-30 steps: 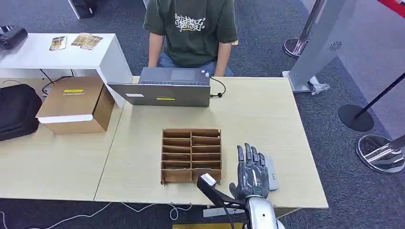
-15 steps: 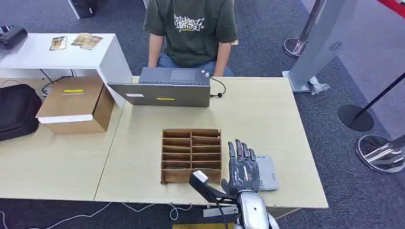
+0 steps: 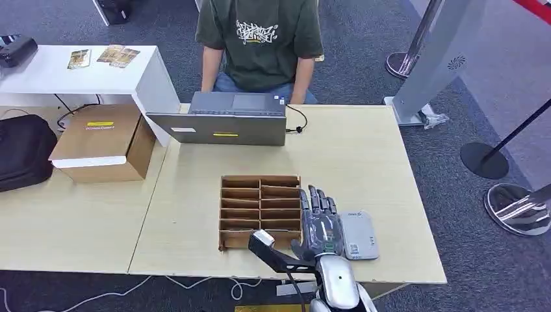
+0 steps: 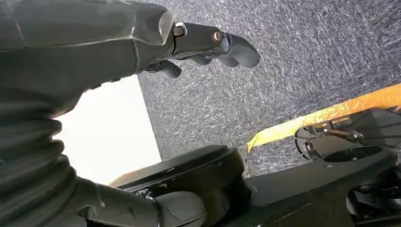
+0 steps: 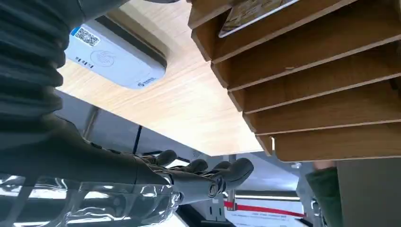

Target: Pass the card to the sensor for recognition and then transmit it.

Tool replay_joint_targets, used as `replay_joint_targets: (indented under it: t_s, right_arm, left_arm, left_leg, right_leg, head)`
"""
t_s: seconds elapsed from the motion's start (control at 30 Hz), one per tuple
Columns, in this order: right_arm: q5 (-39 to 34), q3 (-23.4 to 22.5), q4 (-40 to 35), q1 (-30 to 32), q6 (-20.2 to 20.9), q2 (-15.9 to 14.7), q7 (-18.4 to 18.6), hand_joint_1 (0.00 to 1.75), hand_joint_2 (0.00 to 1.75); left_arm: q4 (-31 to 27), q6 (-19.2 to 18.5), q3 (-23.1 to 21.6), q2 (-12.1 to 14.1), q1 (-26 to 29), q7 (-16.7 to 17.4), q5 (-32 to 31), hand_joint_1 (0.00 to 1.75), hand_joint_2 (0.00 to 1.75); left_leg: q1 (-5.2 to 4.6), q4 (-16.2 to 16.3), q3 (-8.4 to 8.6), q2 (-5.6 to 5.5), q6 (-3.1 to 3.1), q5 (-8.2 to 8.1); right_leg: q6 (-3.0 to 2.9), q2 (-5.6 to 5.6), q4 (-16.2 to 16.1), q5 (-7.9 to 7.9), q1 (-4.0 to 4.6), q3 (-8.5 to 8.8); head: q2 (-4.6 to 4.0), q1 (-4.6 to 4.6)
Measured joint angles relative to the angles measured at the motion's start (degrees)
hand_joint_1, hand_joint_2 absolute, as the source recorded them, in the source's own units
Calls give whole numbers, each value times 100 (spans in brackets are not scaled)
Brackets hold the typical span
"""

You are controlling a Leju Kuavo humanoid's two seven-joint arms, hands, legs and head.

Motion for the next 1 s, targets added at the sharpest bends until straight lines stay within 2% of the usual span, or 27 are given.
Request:
replay_joint_targets:
  t_s: [0.37,1.0]
  right_arm:
    - [232,44,-247,68,477,-7,411,0,175]
    - [-26,275,-590,199,710,-162,647,0,175]
  left_arm:
    - [-4,7,0,2,6,20,109,0,175]
    - [-48,-63,0,0,-1,125,122,0,175]
  left_leg:
    - [0,0,1,0,0,0]
    - [0,0,3,2,0,0]
  right_leg:
    - [0,1,0,0,0,-1]
    - [0,2,0,0,0,-1]
  head:
    - [0,0]
    - [-2,0]
